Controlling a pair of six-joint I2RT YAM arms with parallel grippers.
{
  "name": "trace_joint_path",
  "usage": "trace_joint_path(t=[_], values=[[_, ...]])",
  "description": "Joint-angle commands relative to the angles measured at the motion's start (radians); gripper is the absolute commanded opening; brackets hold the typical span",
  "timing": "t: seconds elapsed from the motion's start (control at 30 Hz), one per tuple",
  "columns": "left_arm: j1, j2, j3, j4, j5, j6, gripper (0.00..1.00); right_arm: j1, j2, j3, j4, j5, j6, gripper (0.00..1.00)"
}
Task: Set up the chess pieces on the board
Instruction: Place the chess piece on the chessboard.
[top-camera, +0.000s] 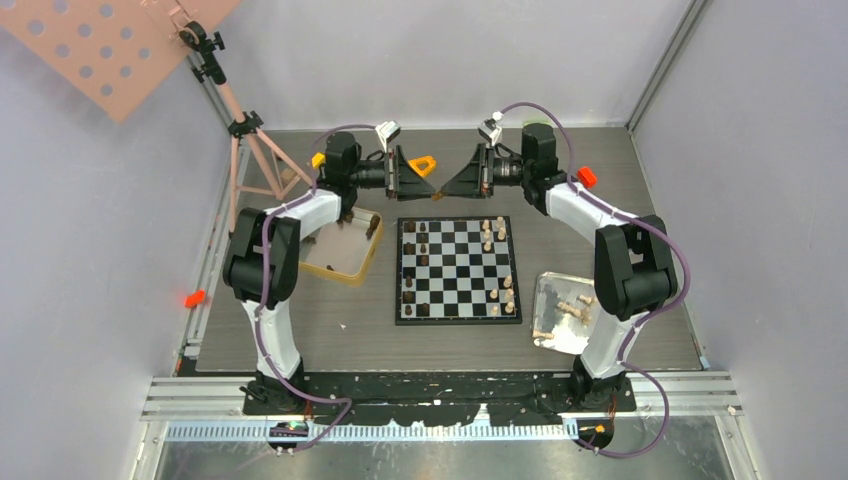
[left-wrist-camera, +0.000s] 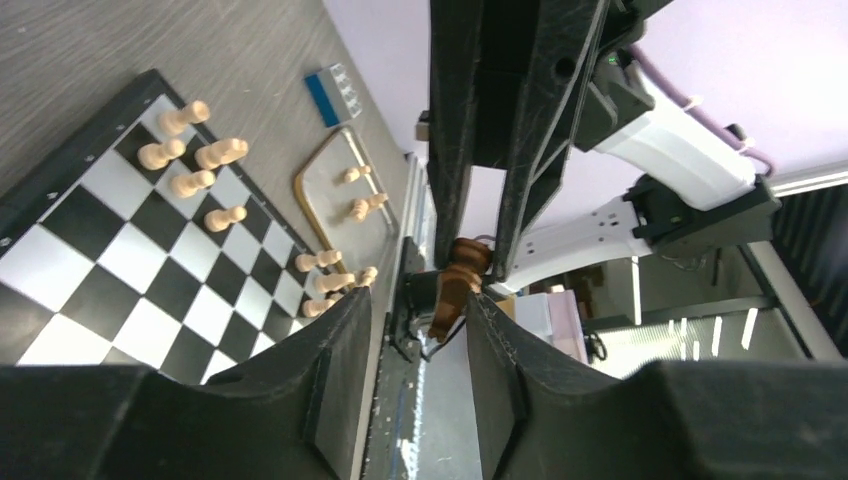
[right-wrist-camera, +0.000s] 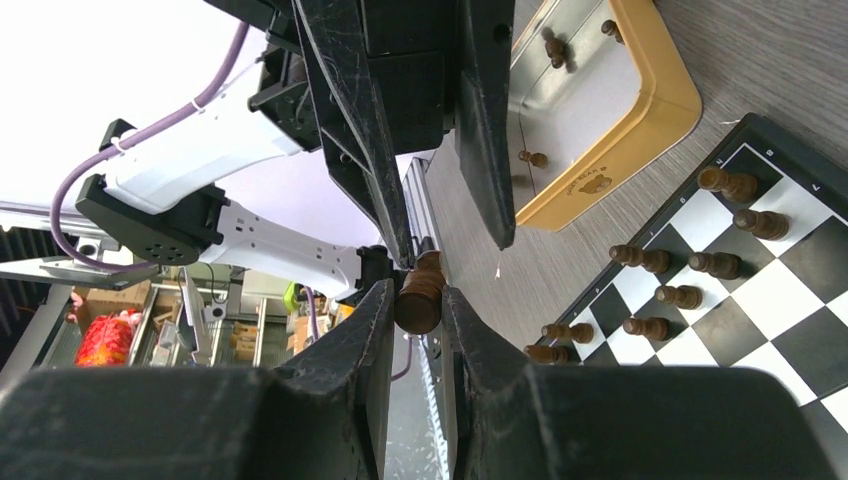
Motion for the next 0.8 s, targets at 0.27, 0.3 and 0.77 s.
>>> trace_joint_path(t=[0.27,0.3,0.77], values=[[0.003,-0.004,-0.033,0.367,0.056,-0.247,0.38,-0.014,-0.026,-0.002,0.099,-0.006,0.048,0.01],[0.003,-0.006,-0.036,0.367,0.057,-0.246,0.38,-0.015,-0.025,-0.002,0.106,-0.006,0.055,0.01],[-0.002,-0.004,-0.04,0.367,0.057,-0.248,0.3,-0.018,0.01,-0.007,0.173,-0.008,0.11,0.01]])
